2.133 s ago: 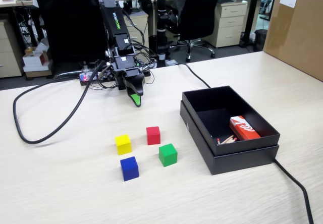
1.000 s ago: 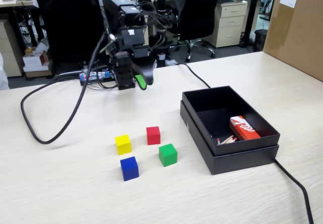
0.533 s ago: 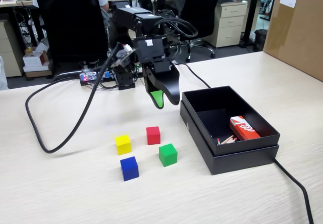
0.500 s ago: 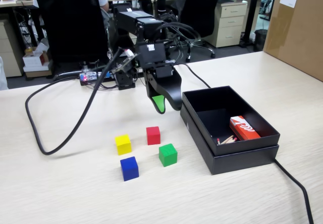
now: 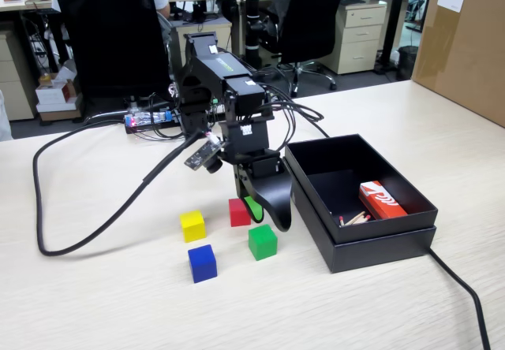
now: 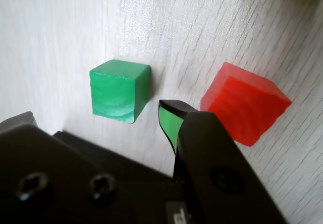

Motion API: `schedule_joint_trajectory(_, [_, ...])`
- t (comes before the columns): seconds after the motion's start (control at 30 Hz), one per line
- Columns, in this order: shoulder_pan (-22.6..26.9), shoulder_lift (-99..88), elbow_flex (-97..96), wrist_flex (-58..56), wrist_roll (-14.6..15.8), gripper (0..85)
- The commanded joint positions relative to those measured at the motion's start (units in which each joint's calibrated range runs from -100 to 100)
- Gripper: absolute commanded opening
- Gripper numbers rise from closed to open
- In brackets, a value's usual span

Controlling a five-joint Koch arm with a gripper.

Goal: Put the green cube on top of the red cube

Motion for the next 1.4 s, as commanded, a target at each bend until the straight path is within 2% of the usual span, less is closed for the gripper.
schedule_joint_trajectory(0.0, [-0.3,0.5,5.7,0.2,-0.6,47.5])
schedule_joint_trajectory(0.43, [-0.9,6.7,7.1,0.3,-0.6,47.2])
schedule_joint_trajectory(0.67, [-0.9,8.6,7.1,0.2,-0.8,33.8])
schedule_joint_trajectory(0.93, [-1.0,9.0,7.7,0.2,-0.8,2.4])
schedule_joint_trajectory(1.17, [-1.4,3.7,8.0,0.2,0.0,0.9])
schedule_joint_trajectory(1.37, [-2.1,-14.2,5.8,-2.9,2.1,0.9])
